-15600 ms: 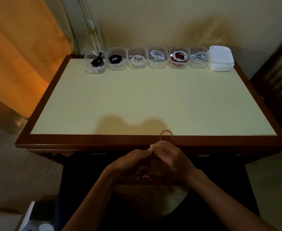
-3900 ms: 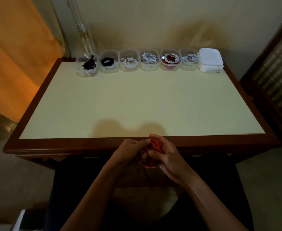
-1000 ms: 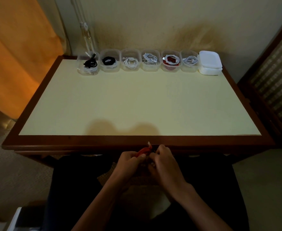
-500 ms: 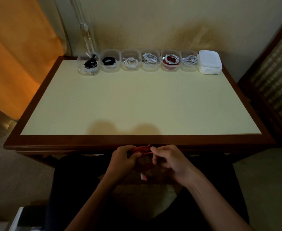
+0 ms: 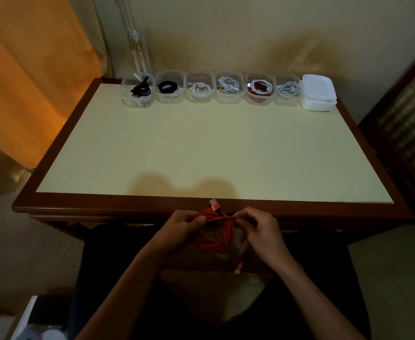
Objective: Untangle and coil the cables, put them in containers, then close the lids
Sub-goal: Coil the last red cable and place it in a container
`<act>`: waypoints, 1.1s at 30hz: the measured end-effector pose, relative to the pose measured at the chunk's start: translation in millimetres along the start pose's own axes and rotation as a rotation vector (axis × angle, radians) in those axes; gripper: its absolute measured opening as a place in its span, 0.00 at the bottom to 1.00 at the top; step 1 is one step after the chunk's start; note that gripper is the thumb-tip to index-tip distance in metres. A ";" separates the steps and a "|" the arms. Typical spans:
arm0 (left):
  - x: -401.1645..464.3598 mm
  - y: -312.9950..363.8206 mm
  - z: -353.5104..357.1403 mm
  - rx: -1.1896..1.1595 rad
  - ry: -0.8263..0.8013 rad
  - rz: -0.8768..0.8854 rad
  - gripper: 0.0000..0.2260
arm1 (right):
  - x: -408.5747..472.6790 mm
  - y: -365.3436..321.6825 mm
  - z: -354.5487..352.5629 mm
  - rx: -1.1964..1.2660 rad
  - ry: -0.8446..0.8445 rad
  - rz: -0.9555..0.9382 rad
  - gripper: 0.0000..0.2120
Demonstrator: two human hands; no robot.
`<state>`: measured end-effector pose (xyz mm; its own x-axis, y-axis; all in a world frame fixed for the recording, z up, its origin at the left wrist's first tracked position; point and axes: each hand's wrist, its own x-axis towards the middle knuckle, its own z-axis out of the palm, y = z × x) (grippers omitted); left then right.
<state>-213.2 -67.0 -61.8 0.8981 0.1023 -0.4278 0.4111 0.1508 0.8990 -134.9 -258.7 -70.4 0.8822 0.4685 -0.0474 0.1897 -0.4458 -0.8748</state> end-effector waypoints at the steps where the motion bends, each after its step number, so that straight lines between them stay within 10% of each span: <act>1: -1.3 0.6 2.9 -0.038 -0.049 0.000 0.10 | -1.1 -0.6 2.8 0.011 0.012 -0.042 0.15; 11: 10.8 5.3 12.7 0.266 0.024 0.129 0.07 | -17.4 -14.5 10.3 0.613 -0.108 0.314 0.05; 16: 16.9 5.5 21.2 0.446 0.212 0.200 0.05 | -16.9 -16.4 3.0 1.042 -0.194 0.637 0.19; 27: 15.5 -19.5 35.4 0.493 0.262 0.583 0.13 | -22.2 -0.1 -2.9 1.302 -0.406 0.581 0.26; 33: 19.8 -28.2 42.9 0.651 0.490 0.272 0.27 | -18.2 -11.8 5.6 0.827 -0.086 0.445 0.09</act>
<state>-200.3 -111.5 -91.6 0.8713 0.4885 -0.0470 0.3338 -0.5197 0.7864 -155.6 -257.7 -61.9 0.7591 0.4543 -0.4663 -0.5522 0.0700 -0.8308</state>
